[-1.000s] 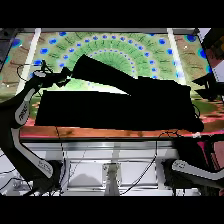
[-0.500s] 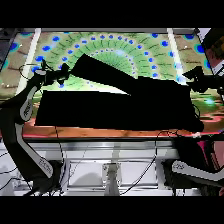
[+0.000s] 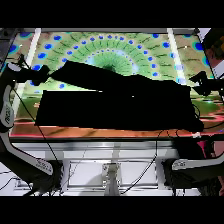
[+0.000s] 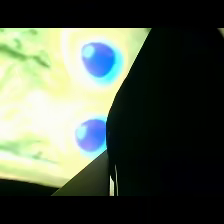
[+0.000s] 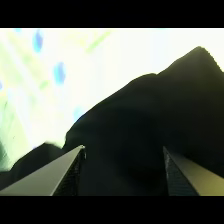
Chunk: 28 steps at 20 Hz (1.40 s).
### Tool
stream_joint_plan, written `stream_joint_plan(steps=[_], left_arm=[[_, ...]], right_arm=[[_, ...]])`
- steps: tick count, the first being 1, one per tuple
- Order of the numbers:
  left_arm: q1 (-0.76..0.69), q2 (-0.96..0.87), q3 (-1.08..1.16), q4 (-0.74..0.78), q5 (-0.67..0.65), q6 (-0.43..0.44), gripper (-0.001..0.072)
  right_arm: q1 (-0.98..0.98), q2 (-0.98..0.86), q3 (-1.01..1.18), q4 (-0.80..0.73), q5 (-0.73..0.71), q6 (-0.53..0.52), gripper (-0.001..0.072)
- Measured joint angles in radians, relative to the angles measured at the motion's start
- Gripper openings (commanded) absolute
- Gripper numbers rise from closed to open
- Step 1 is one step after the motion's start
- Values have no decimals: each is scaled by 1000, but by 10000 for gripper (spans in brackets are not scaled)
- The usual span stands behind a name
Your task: Fold the clothes and pants, and hang the long-sleeved shirts on hangers.
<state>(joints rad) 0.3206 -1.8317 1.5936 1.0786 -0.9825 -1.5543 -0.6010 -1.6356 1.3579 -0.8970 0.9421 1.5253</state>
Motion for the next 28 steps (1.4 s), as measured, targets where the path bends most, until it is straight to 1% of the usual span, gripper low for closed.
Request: stream_joint_plan(steps=[2, 4, 7, 12, 14, 15, 16, 17, 18, 22, 25, 28], left_arm=[[10, 12, 0, 91, -71, -18, 3], [15, 17, 0, 149, -115, -31, 3], [20, 21, 0, 194, -151, -37, 2], [26, 22, 0, 256, -191, -63, 3], [27, 22, 0, 277, -196, -70, 3], [28, 22, 0, 281, -198, -71, 4], [29, 22, 0, 289, -198, -74, 3], [32, 22, 0, 293, -198, -75, 3], [37, 22, 0, 298, -198, -80, 3], [81, 22, 0, 305, -185, -114, 4], [116, 22, 0, 308, -164, -123, 3], [130, 14, 0, 308, -133, -130, 3]], right_arm=[[-6, -61, 50, -4, -13, 0, 559], [-9, -110, 96, -21, -27, 1, 558], [-11, -163, 130, -64, -28, 23, 547], [-2, -224, 148, -93, -27, 35, 536], [6, -237, 150, -95, -27, 35, 370], [13, -241, 151, -94, -27, 32, 343], [19, -243, 151, -93, -27, 26, 234], [27, -246, 152, -88, -28, 17, 150], [35, -247, 152, -81, -28, 8, 24], [57, -250, 152, -23, -63, -10, 16], [71, -251, 152, 43, -130, -11, 16], [102, -251, 152, 110, -227, -10, 17]])
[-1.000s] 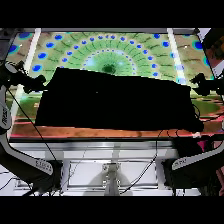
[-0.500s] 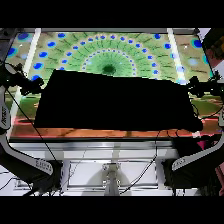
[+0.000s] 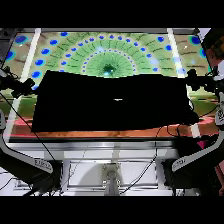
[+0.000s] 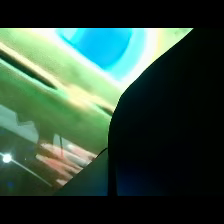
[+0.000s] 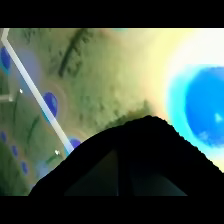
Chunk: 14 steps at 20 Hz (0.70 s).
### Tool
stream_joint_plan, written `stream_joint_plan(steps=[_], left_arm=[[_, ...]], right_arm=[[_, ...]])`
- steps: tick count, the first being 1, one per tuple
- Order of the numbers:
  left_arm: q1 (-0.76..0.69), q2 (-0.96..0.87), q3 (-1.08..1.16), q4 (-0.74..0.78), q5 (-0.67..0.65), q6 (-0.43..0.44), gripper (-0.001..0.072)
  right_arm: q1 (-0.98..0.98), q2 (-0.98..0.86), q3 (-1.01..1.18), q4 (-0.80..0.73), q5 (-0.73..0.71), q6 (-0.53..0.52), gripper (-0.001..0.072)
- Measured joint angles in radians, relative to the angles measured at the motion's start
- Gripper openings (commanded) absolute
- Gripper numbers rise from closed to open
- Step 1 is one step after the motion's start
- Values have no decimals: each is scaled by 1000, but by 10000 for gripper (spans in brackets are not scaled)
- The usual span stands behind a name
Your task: Fold the clothes and pants, and hang the long-sleeved shirts on hangers.
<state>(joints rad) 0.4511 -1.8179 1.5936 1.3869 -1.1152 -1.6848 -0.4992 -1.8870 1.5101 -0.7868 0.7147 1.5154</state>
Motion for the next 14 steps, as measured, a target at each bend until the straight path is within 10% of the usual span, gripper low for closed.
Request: stream_joint_plan(steps=[2, 4, 5, 10, 14], left_arm=[[0, -14, 0, -13, 21, 0, 4], [-3, -32, 0, -37, 35, -3, 5], [-4, -44, 0, -55, 40, -3, 8], [-4, -72, 1, -135, 58, -3, 9], [10, -9, 0, -146, 48, 17, 9]], right_arm=[[25, 0, 0, 25, -78, 1, 97], [43, 2, 0, 40, -156, 3, 426], [47, 3, 3, 45, -177, 3, 466], [11, 5, 95, 28, -85, 3, 433], [-69, 6, 260, -72, 216, -2, 79]])
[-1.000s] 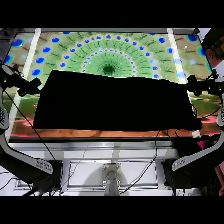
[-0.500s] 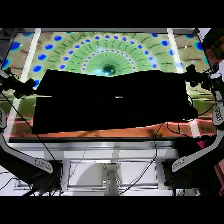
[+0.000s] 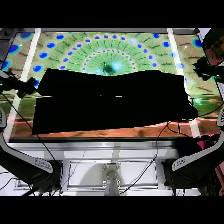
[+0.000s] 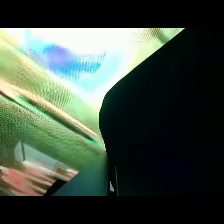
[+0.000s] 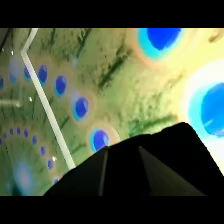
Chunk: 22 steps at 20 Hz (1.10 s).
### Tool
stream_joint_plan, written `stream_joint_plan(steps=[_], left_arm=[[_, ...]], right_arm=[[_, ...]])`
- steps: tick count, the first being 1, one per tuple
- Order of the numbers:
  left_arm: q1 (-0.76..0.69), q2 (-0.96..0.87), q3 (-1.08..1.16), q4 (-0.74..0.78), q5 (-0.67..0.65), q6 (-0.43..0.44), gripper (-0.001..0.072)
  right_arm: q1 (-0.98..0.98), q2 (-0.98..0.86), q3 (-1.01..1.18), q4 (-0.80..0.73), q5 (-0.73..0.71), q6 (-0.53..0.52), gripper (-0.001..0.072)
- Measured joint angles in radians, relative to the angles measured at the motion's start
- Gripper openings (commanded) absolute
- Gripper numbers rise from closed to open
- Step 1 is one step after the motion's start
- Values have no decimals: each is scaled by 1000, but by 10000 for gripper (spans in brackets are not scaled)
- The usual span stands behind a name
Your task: Fold the clothes and pants, and hang the long-sleeved shirts on hangers.
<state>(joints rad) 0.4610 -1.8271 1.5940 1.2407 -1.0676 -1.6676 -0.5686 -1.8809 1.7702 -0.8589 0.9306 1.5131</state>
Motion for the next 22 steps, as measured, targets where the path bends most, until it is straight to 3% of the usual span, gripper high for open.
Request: stream_joint_plan(steps=[2, 3, 5, 11, 13, 16, 17, 18, 19, 22], left_arm=[[3, 49, 0, -6, -8, 25, 9], [5, 72, 0, -6, -13, 34, 7], [6, 101, 0, -5, -56, 45, 6], [7, 130, 0, 45, -197, 74, 27], [7, 133, 0, 54, -215, 77, 553], [7, 134, 0, 60, -230, 69, 515], [7, 134, 0, 61, -240, 64, 394], [7, 134, 0, 61, -249, 56, 133], [7, 134, 0, 64, -261, 54, 3], [7, 134, 0, 73, -310, 82, 6]], right_arm=[[-40, 0, 76, -55, 166, -18, 65], [-56, 0, 106, -71, 238, -24, 17], [-79, 1, 141, -95, 355, -32, 17], [-89, 1, 175, -114, 509, -54, 22], [-80, 1, 177, -115, 529, -56, 43], [-64, 1, 179, -116, 547, -59, 42], [-60, 0, 180, -116, 552, -59, 28], [-54, 0, 180, -117, 554, -60, 17], [-49, 0, 180, -119, 557, -63, 16], [-44, 0, 171, -141, 568, -89, 14]])
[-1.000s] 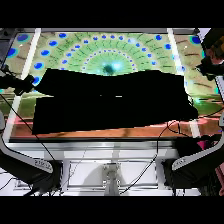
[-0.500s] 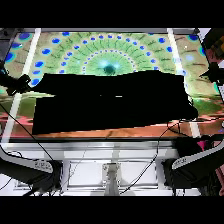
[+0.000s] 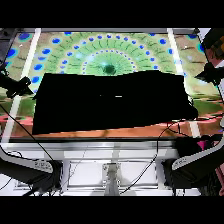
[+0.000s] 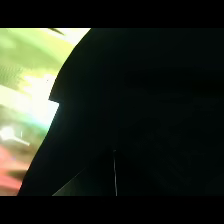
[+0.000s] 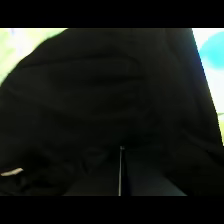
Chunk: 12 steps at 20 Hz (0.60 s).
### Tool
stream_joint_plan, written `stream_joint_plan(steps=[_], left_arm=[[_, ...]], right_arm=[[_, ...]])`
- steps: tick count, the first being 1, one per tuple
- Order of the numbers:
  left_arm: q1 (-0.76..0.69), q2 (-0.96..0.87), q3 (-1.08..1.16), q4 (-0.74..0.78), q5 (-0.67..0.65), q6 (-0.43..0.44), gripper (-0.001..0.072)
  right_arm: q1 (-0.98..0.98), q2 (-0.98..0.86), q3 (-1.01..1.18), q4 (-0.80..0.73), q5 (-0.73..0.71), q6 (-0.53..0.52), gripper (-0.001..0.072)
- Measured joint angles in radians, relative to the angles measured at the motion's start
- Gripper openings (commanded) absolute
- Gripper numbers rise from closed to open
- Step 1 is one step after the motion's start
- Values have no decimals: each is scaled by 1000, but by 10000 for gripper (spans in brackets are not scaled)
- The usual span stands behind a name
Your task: Fold the clothes and pants, and hang the long-sleeved shirts on hangers.
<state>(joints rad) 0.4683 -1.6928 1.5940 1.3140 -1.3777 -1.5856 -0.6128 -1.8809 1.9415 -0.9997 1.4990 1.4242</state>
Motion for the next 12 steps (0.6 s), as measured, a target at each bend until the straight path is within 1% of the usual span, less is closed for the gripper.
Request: stream_joint_plan(steps=[3, 6, 9, 10, 12], left_arm=[[1, 10, -16, 35, -80, 54, 6], [14, 82, -132, 78, -98, 76, 5], [47, 227, -365, 66, -47, 76, 5], [64, 282, -451, 40, -24, 75, 6], [111, 412, -639, -60, 45, 74, 6]], right_arm=[[-23, 25, -74, -13, 14, -29, 14], [-63, 111, -274, 15, -21, -80, 14], [-113, 242, -565, 89, -128, -169, 14], [-126, 282, -656, 114, -171, -200, 15], [-141, 346, -808, 154, -267, -246, 17]])
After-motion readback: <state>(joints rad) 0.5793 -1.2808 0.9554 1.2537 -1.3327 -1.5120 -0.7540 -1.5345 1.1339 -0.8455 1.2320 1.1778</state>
